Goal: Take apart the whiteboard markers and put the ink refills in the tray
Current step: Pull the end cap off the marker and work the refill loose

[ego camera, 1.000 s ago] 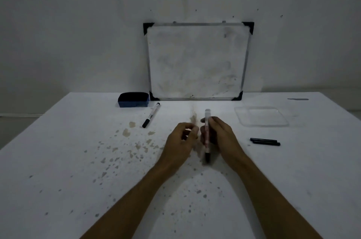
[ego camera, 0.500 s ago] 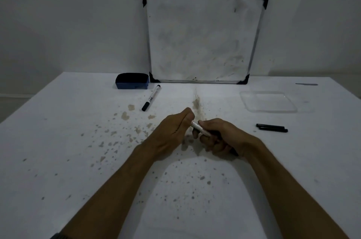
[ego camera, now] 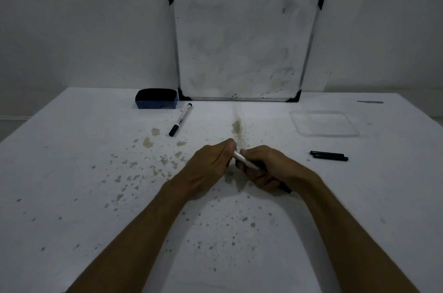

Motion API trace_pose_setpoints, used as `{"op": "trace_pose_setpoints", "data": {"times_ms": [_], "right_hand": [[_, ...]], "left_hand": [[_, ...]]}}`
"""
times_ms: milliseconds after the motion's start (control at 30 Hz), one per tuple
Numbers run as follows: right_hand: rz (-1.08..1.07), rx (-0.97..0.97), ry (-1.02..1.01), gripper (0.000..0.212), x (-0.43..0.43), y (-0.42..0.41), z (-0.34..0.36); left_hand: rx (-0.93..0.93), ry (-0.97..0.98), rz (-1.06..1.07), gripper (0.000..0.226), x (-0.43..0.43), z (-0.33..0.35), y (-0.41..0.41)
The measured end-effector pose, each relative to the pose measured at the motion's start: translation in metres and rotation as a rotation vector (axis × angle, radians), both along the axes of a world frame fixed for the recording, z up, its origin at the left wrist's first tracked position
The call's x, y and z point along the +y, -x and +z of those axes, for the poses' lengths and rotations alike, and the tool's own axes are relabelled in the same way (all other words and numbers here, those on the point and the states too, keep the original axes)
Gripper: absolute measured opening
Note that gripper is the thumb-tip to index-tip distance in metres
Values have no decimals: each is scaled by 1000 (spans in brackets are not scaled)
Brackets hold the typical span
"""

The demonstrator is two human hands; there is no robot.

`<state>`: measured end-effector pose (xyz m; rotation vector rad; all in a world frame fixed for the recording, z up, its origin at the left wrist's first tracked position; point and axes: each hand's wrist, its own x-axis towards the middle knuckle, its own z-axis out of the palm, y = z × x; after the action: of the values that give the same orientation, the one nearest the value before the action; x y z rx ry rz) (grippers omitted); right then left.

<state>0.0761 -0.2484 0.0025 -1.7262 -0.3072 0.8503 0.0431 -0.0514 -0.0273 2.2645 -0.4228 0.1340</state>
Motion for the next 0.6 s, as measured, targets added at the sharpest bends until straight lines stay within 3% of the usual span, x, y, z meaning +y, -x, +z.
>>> {"op": "trace_pose_setpoints", "data": {"times_ms": [67,133,167,267,333,400,533,600], "right_hand": [[58,178,-97,45,-7,-3,2],[57,132,-82,48,-7,-2,2],[44,-32,-12,50,-3,1,1],[23,-791,337,46,7,9,-5],[3,-973,380,41,11,11,-7],[-27,-820,303,43,12,10,-5],[9,-105,-4,51,9,6,-1],[37,89,-74,51,4,4,0]], "left_hand": [[-49,-29,1,38,-6,3,-2],[-68,-27,64,45,-9,4,-4],[-52,-24,96,48,-10,4,-4],[9,-31,168,57,-9,6,-3],[28,-23,203,61,-9,11,-4],[16,-21,216,61,-6,12,-5],[-106,-82,47,38,1,4,0],[-153,-68,22,35,0,6,-4]]}}
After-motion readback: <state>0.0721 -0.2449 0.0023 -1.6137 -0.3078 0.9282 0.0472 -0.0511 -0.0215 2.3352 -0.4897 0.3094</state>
